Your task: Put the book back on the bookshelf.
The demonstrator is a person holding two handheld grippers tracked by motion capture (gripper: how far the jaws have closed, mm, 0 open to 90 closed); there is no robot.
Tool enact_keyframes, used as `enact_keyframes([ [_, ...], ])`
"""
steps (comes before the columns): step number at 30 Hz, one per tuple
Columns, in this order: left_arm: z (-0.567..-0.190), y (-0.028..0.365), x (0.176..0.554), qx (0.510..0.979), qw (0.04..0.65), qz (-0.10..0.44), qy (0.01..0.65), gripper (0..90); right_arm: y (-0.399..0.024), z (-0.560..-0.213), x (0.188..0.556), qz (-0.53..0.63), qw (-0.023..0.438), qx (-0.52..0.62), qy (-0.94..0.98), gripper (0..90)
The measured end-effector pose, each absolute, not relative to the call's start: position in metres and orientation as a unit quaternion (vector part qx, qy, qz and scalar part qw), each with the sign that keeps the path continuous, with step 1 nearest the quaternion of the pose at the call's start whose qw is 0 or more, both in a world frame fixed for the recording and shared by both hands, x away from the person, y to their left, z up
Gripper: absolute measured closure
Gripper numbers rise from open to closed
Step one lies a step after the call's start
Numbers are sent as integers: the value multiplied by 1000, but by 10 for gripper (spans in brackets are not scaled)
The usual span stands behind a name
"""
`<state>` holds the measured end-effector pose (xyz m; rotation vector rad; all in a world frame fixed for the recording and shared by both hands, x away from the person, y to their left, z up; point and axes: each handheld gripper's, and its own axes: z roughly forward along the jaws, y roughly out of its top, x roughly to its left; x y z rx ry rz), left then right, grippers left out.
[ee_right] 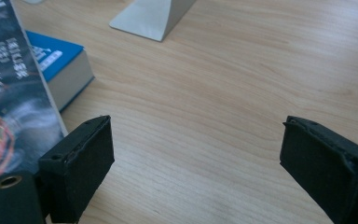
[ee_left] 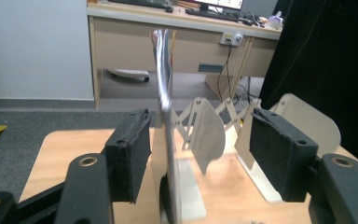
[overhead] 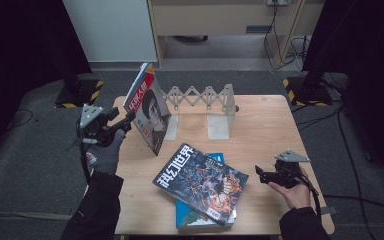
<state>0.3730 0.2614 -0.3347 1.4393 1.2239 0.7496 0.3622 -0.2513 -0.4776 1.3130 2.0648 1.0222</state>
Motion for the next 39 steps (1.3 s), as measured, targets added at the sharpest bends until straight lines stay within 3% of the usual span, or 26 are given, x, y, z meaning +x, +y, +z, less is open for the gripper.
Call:
enact_keyframes([
  [10,-372,267,342,648,506,274,499,326,-237,-464,362,396,231,474,751,97],
  [21,-444,244,332,714,470,190,484,307,-215,-460,362,408,210,457,762,105],
  [25,-458,242,333,716,473,147,493,299,-206,-462,361,407,202,448,770,108],
  [39,-490,225,336,743,444,86,493,277,-188,-484,348,389,160,431,798,118],
])
